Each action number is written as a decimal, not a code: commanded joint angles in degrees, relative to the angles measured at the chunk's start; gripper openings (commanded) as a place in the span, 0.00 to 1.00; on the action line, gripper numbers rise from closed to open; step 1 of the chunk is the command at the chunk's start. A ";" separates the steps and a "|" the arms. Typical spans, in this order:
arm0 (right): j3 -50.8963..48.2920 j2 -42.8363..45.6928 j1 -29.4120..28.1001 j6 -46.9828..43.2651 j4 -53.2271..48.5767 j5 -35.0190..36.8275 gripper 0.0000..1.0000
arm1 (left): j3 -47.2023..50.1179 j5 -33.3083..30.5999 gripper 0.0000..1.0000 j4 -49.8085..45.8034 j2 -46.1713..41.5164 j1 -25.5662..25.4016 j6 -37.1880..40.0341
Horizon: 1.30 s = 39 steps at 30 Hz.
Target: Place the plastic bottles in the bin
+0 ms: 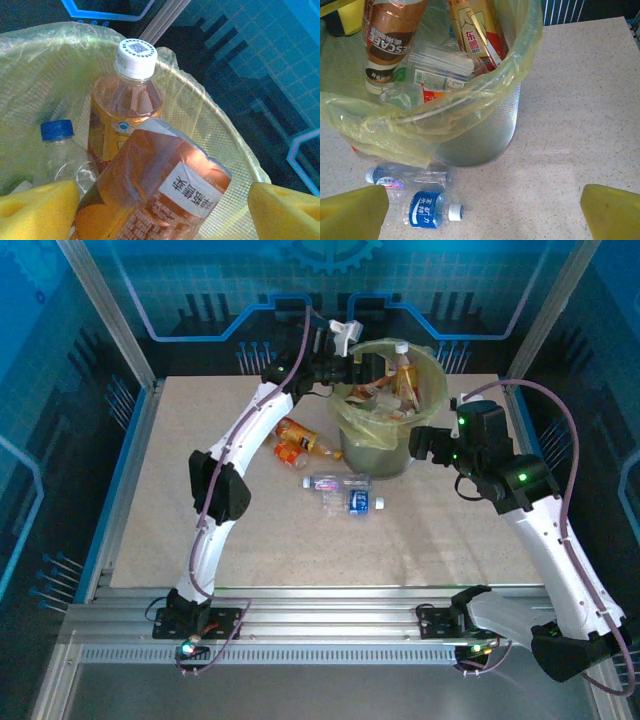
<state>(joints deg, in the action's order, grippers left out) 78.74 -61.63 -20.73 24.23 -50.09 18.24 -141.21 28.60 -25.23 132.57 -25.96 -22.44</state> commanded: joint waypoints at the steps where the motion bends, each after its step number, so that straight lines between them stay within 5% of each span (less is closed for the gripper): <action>1: -0.11 0.28 -0.67 0.83 0.25 0.45 1.00 | 1.63 -5.13 0.91 -1.90 -6.50 -0.06 1.84; 17: 0.90 -1.99 -0.70 0.86 0.51 -1.19 1.00 | 9.45 -32.40 0.99 -0.25 -14.59 -5.62 15.04; 27: -0.99 -1.34 -1.68 -4.26 2.12 -7.97 1.00 | 21.82 -39.51 0.99 8.03 -24.52 -7.48 15.36; 39: -2.54 -5.35 -22.53 -12.52 -1.93 2.90 1.00 | 56.15 -54.50 0.99 20.62 -49.11 -7.27 10.20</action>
<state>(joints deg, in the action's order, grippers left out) 76.69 -64.77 -39.92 14.24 -49.71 17.39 -90.61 -18.59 -8.91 87.53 -33.28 -10.26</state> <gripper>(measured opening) 0.998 0.990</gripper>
